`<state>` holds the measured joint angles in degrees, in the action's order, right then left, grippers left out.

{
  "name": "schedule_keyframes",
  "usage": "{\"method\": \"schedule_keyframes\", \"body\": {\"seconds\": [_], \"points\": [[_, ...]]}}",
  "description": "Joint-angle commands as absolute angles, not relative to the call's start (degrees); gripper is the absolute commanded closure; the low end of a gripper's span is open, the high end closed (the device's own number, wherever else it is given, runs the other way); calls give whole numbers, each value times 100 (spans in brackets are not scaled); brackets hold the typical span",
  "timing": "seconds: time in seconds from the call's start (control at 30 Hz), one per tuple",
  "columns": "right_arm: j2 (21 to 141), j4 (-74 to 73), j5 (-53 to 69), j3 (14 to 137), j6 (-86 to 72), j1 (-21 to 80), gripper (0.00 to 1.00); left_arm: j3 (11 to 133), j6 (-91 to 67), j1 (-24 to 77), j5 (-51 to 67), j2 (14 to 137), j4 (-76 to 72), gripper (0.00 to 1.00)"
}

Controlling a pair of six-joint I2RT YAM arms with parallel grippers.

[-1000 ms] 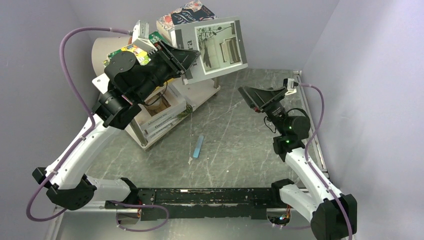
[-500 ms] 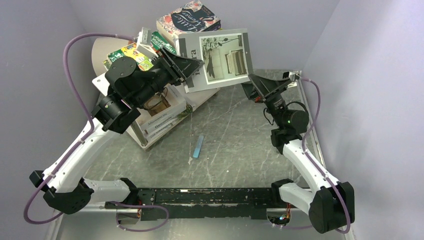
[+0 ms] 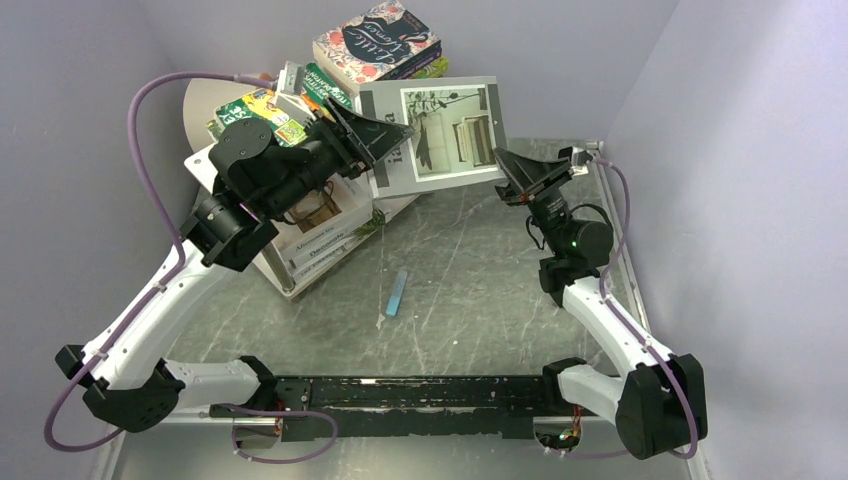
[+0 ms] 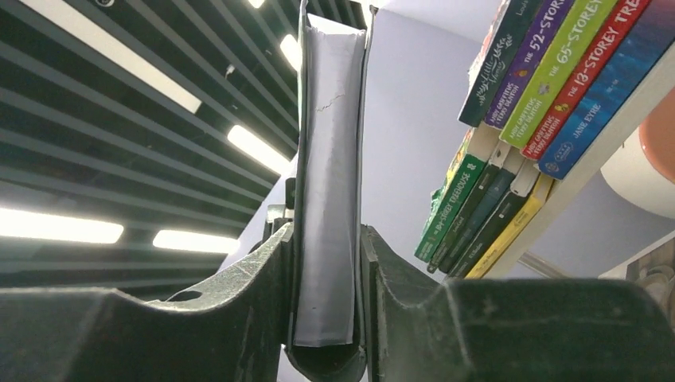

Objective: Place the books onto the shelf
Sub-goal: Pick up the book from the center of the board, then place the book on the shelf.

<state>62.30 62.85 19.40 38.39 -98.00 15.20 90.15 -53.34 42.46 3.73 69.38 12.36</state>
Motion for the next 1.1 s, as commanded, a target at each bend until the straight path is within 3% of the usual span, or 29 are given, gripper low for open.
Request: {"method": "schedule_keyframes", "body": {"seconds": [0.0,0.13,0.47,0.7,1.07], "points": [[6110,6546,1809,3677,-10146,1445,68,9209,-5071,4206,87,6736,1533,30],[6099,6588,2002,3473,-10476,1439,73,9497,-4615,4199,-322,6748,1919,22],[5263,5271,2707,2395,-10246,1426,74,10558,-3107,4188,-2026,6625,3128,19],[5002,4135,2794,2150,-9432,1425,72,10506,-2762,4188,-1916,6356,3280,19],[6103,3714,2720,3039,-8610,1697,73,10256,-2713,4197,-1940,5853,3821,19]]}}
